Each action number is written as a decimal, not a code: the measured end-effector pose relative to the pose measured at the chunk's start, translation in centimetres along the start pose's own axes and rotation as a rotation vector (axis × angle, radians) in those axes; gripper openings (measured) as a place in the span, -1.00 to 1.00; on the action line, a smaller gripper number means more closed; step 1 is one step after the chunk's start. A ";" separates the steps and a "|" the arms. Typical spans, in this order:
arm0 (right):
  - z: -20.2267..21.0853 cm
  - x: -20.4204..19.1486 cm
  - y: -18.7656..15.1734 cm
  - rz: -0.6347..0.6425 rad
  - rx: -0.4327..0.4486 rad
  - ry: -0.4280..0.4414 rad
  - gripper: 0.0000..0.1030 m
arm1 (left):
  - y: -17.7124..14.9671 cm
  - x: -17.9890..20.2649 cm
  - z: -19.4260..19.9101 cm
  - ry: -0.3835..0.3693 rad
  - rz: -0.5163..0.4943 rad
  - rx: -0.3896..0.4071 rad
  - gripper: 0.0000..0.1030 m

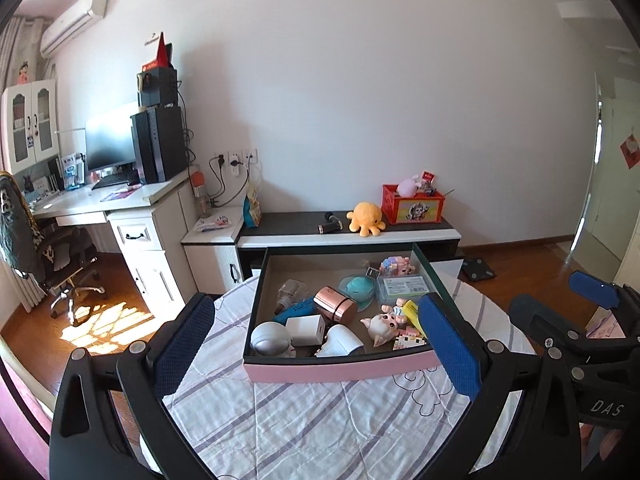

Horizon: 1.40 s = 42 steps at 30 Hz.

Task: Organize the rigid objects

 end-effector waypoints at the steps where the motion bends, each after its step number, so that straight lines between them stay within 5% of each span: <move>1: 1.1 0.0 0.0 -0.002 0.011 0.003 1.00 | 0.1 0.2 1.1 0.006 -0.004 0.020 0.99; 16: 14.1 -0.6 -1.2 -0.012 0.201 0.026 1.00 | -0.2 2.0 15.2 0.045 -0.015 0.239 0.99; 42: 26.8 -0.5 -2.7 -0.007 0.426 0.000 1.00 | -1.3 4.9 28.7 0.101 -0.070 0.429 1.00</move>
Point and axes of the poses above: each gripper's, at about its wrist camera, not at the fingertips, and z roughly against the way its jaws point, x to its right, y to its top, the point moved 6 cm from there along -z, roughly the way its jaws point, and after that the axes turned 13 degrees about -y, right-handed, at the moved point
